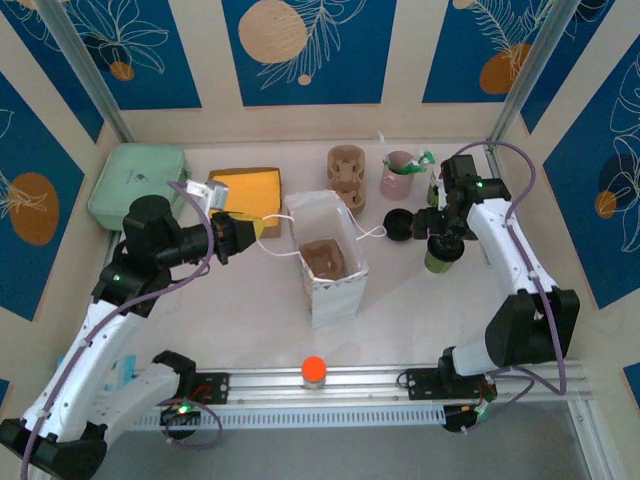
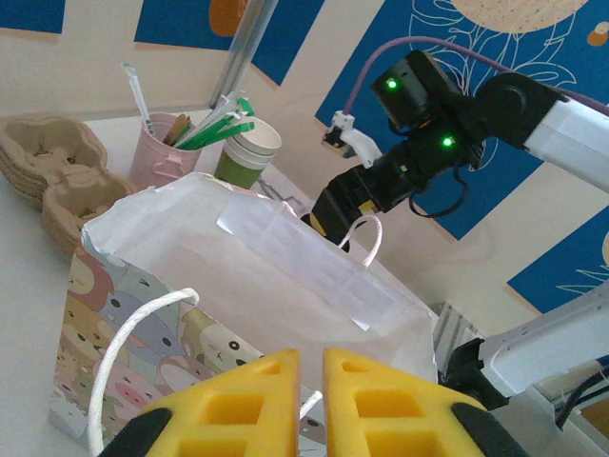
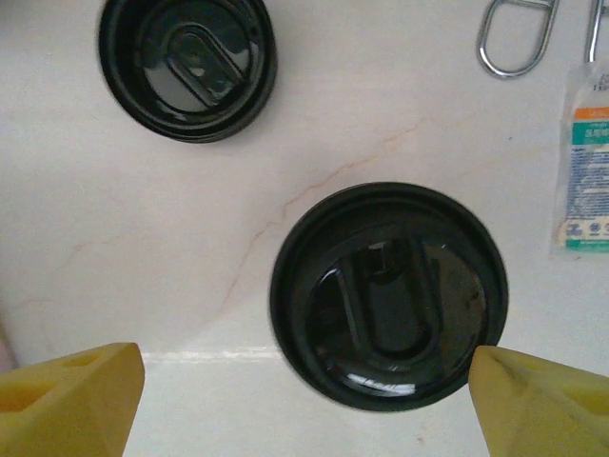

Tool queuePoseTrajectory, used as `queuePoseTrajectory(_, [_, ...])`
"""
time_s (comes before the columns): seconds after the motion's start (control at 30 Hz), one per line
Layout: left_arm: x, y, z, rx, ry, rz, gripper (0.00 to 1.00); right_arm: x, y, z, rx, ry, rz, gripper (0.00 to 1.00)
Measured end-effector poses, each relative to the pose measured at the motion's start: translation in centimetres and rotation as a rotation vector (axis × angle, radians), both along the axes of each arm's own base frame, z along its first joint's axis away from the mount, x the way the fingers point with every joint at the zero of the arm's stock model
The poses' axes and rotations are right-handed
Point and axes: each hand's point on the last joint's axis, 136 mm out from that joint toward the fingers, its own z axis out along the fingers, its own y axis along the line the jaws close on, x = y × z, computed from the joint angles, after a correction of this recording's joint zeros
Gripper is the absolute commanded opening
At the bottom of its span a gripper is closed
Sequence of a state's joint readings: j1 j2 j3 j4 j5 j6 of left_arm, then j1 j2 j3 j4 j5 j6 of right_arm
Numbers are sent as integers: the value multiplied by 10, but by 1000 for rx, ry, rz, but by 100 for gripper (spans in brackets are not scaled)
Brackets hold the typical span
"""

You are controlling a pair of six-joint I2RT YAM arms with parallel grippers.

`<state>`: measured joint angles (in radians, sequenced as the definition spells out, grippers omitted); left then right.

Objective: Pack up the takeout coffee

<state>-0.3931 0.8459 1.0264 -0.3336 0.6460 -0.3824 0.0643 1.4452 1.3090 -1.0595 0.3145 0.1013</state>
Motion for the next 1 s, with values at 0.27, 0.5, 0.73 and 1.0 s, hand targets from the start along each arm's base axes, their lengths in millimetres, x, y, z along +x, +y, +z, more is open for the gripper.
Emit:
queuePoseTrajectory(0.27, [0,0,0,0,1,0,15,2,-11,-11,-56,47,34,89])
queuePoseTrajectory(0.5, [0,0,0,0,1,0,15,3,-19,-10,-71,43,19,89])
queuePoseTrajectory(0.73, [0,0,-1,1,4,0,15,4,-19,-15,-70,58,19,88])
queuePoseTrajectory(1.0, [0,0,-1,2,4,0,14,2,-23,-20,-69,70,5,87])
